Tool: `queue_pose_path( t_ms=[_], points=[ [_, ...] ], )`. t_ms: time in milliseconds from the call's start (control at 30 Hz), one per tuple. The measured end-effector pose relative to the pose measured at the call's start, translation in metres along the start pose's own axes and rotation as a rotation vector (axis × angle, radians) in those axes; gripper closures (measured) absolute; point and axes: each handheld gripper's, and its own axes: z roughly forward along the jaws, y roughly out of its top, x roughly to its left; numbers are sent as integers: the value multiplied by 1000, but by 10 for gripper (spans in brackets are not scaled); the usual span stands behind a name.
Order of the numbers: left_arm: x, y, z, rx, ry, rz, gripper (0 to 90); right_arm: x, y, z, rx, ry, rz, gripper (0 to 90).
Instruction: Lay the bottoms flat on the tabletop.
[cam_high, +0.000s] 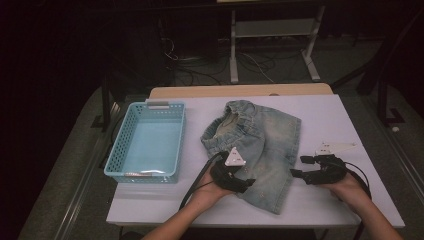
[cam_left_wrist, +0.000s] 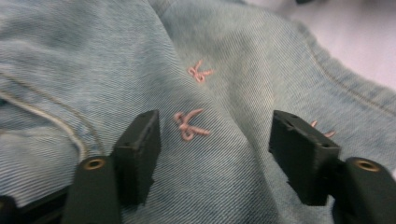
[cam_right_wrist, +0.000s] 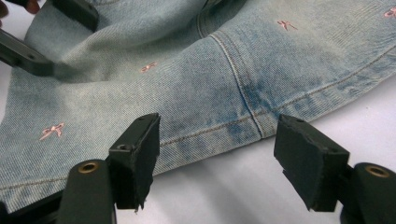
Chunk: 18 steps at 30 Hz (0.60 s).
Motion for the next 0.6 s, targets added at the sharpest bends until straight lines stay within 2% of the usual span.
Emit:
queue_pose_path(
  t_ms=[67, 167, 267, 400, 533, 600],
  points=[
    [1, -2, 4, 15, 7, 3, 411, 0, 0, 0, 0, -1, 0, 308],
    [4, -4, 7, 19, 0, -16, 494, 0, 0, 0, 0, -1, -2, 308],
    [6, -6, 8, 31, 6, -6, 557, 0, 0, 0, 1, -1, -1, 309],
    [6, -7, 8, 30, 39, 17, 672, 0, 0, 1, 2, -2, 0, 308],
    [7, -7, 8, 19, 34, 14, 826, 0, 0, 1, 3, -4, -1, 308],
    [8, -6, 8, 21, 32, 19, 871, 0, 0, 0, 1, -4, -1, 308]
  ],
)
